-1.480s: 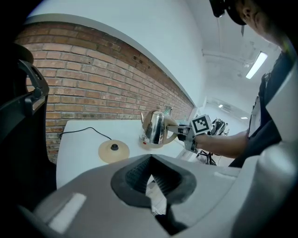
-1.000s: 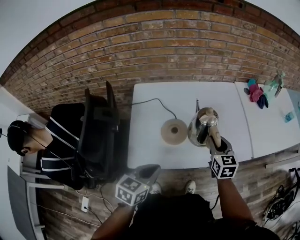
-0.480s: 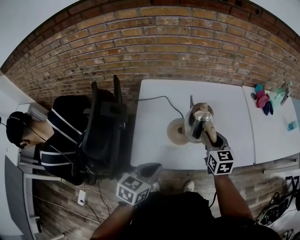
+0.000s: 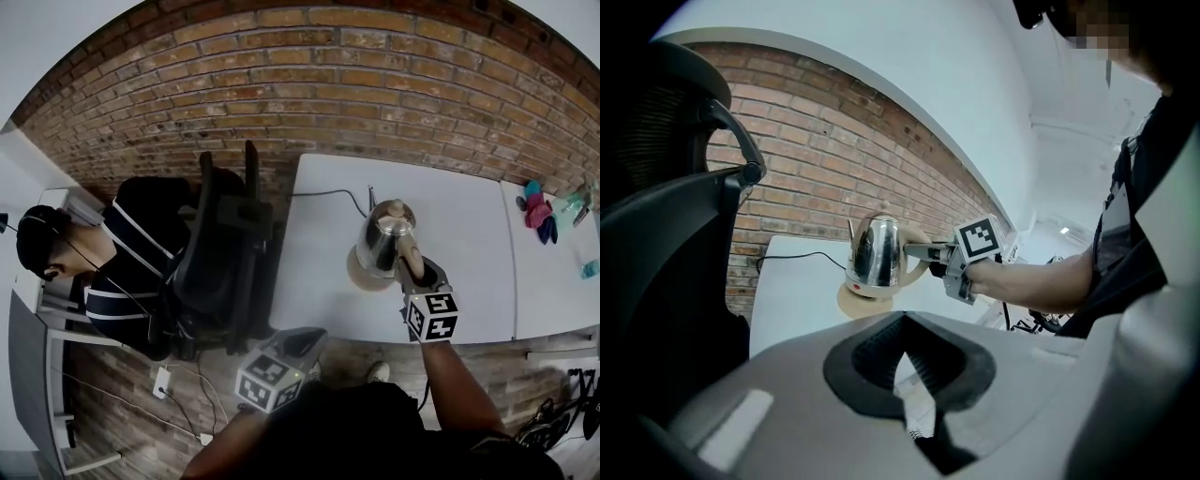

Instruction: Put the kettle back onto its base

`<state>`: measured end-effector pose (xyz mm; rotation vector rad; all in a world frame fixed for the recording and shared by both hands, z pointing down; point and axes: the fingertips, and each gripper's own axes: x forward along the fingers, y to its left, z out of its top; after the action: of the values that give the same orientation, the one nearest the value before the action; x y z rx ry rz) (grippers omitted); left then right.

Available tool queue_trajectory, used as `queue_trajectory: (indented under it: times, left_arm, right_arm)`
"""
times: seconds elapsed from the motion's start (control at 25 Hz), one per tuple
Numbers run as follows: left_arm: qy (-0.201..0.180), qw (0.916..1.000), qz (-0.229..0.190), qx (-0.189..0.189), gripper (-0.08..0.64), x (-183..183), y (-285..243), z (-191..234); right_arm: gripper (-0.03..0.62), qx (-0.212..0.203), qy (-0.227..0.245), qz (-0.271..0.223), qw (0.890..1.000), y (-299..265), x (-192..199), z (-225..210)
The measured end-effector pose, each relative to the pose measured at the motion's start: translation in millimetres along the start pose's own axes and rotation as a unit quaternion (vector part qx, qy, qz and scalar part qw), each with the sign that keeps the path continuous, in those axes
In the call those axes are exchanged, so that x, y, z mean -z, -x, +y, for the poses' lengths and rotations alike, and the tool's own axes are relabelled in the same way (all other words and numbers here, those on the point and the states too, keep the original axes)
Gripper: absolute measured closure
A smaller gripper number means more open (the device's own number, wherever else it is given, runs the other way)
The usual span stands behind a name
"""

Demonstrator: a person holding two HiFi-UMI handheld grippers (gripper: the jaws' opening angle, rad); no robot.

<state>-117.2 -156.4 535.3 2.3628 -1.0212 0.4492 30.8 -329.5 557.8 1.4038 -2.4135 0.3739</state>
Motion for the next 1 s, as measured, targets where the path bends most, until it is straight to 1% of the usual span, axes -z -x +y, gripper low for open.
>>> queue_trajectory:
  times: [0.52,0.88,1.0]
  left_arm:
    - [0.002,0.9999,-0.001,-0.012,0.558,-0.5,3.8,7.0]
    - [-0.001,1.0,-0.001,-0.009,0.558,-0.5,0.0,8.7]
    - [0.0,1.0,0.001,-0.005,0.558,-1.2,-2.4,6.6]
  right_arm:
    - [0.476,-0.015,0.006,0.016,1.0,-18.2,8.7,8.8]
    - [0.472,-0.014,-0.003,0.021,1.0,-16.2,13.8,9.8]
    - [0.472,-0.013,0.0,0.026,1.0,-14.8,16.5,11.4]
